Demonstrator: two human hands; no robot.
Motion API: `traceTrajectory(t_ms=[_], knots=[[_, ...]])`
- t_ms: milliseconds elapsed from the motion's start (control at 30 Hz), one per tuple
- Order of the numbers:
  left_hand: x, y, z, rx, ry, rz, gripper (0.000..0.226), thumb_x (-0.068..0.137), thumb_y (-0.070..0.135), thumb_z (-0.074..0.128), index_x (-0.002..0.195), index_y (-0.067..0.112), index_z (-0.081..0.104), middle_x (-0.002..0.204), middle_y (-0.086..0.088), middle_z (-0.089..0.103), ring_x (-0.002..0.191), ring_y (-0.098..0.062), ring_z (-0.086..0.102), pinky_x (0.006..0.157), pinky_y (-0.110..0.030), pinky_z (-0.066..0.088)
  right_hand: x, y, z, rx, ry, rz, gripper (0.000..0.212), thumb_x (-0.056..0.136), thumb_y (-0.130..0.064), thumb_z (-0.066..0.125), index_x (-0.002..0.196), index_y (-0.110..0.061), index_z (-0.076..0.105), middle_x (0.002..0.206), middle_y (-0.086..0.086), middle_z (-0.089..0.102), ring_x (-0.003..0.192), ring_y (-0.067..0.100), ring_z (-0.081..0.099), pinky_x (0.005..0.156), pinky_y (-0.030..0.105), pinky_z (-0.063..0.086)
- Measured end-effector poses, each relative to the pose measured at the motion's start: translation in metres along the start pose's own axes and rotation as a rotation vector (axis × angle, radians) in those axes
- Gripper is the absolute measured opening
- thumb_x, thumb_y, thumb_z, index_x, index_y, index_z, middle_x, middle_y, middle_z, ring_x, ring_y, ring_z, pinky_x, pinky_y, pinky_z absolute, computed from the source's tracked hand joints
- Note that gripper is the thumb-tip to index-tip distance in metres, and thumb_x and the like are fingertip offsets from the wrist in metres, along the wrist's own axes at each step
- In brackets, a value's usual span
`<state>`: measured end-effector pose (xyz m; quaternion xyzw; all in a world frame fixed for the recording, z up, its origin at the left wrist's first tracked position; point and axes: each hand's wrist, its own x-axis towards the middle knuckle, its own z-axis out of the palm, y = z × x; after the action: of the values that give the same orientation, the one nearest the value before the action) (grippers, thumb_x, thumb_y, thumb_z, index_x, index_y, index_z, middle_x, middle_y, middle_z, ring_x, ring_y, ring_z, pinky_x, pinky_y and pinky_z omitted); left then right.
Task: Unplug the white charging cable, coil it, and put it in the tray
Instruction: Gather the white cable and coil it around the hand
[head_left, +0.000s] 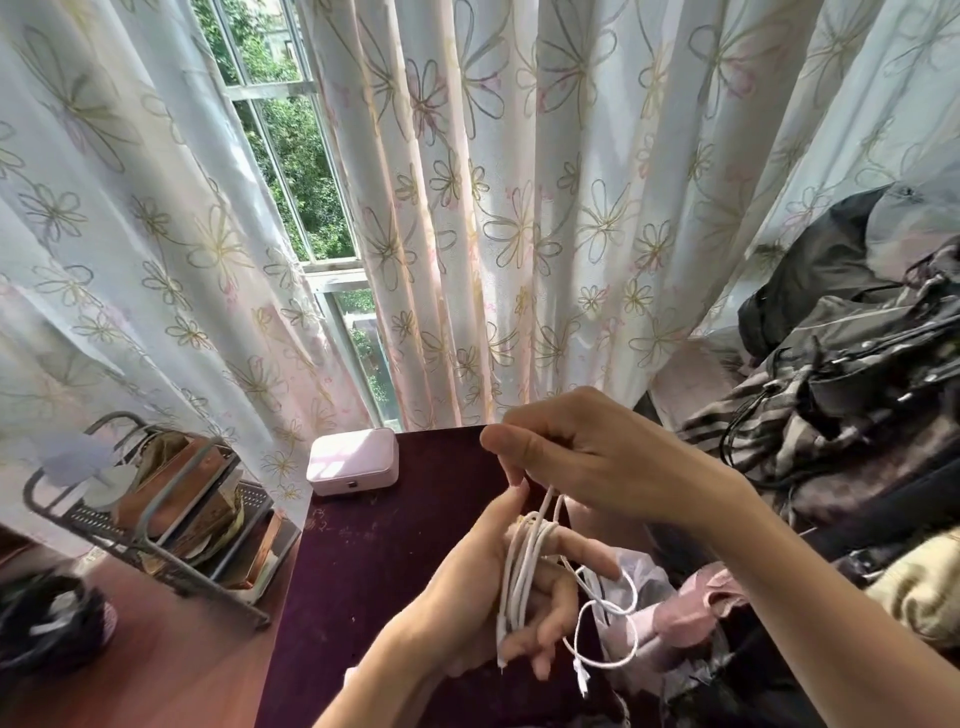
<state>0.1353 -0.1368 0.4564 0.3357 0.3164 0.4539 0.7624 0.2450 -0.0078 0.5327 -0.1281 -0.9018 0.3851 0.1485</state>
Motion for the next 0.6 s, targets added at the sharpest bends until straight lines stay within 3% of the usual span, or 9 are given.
traceTrajectory(t_ms=[100, 200, 267, 400, 467, 533, 600], knots=[[-0.001, 0.000, 0.005, -0.069, -0.031, 0.061, 0.086, 0.091, 0.075, 0.033, 0.106, -0.005, 0.064, 0.055, -0.009, 0.056, 0.031, -0.006, 0.047, 0.045, -0.027, 0.057, 0.004, 0.017, 0.004, 0.101, 0.052, 0.027, 0.043, 0.103, -0.055, 0.053, 0.078, -0.023, 0.066, 0.054, -0.011, 0.050, 0.050, 0.001, 0.043, 0.054, 0.017, 0.038], [-0.004, 0.002, 0.013, 0.028, 0.013, 0.168, 0.044, 0.098, 0.048, 0.056, 0.093, 0.004, 0.061, 0.062, -0.009, 0.051, 0.042, -0.011, 0.052, 0.045, -0.027, 0.056, 0.006, 0.033, 0.014, 0.149, 0.107, 0.049, 0.034, 0.101, -0.047, 0.063, 0.081, -0.020, 0.068, 0.053, -0.010, 0.044, 0.049, 0.002, 0.037, 0.052, 0.011, 0.033], [-0.004, 0.006, 0.016, 0.083, 0.026, 0.176, 0.028, 0.100, 0.030, 0.058, 0.088, 0.006, 0.060, 0.064, -0.010, 0.053, 0.047, -0.015, 0.054, 0.044, -0.027, 0.054, 0.006, 0.040, 0.024, 0.207, 0.142, 0.068, 0.032, 0.101, -0.042, 0.065, 0.081, -0.018, 0.069, 0.052, -0.011, 0.041, 0.050, 0.003, 0.035, 0.051, 0.012, 0.031], [-0.003, 0.010, 0.022, 0.057, 0.008, 0.141, 0.022, 0.105, 0.015, 0.047, 0.112, -0.001, 0.061, 0.061, -0.007, 0.056, 0.044, -0.010, 0.052, 0.045, -0.024, 0.052, 0.005, 0.046, 0.038, 0.428, 0.186, 0.101, 0.037, 0.102, -0.046, 0.062, 0.078, -0.018, 0.069, 0.050, -0.013, 0.039, 0.047, 0.008, 0.032, 0.047, 0.017, 0.029], [-0.003, 0.009, 0.022, 0.037, 0.002, 0.137, 0.032, 0.106, 0.026, 0.048, 0.119, 0.000, 0.060, 0.055, -0.001, 0.051, 0.039, -0.005, 0.043, 0.040, -0.019, 0.044, 0.005, 0.046, 0.041, 0.494, 0.211, 0.109, 0.041, 0.102, -0.048, 0.060, 0.077, -0.017, 0.069, 0.050, -0.011, 0.040, 0.046, 0.007, 0.033, 0.046, 0.015, 0.030], [-0.002, 0.010, 0.021, -0.056, -0.005, 0.094, 0.058, 0.102, 0.054, 0.040, 0.114, 0.001, 0.061, 0.047, 0.003, 0.041, 0.034, -0.004, 0.033, 0.035, -0.018, 0.033, 0.004, 0.049, 0.044, 0.513, 0.238, 0.113, 0.045, 0.106, -0.044, 0.056, 0.075, -0.013, 0.067, 0.053, -0.002, 0.041, 0.048, 0.011, 0.036, 0.048, 0.016, 0.032], [-0.001, 0.013, 0.018, -0.198, -0.019, 0.074, 0.070, 0.098, 0.065, 0.030, 0.104, 0.001, 0.060, 0.042, 0.005, 0.037, 0.031, -0.004, 0.031, 0.033, -0.018, 0.023, 0.005, 0.050, 0.048, 0.533, 0.256, 0.123, 0.048, 0.107, -0.042, 0.053, 0.072, -0.013, 0.064, 0.056, 0.005, 0.042, 0.051, 0.019, 0.037, 0.050, 0.021, 0.033]])
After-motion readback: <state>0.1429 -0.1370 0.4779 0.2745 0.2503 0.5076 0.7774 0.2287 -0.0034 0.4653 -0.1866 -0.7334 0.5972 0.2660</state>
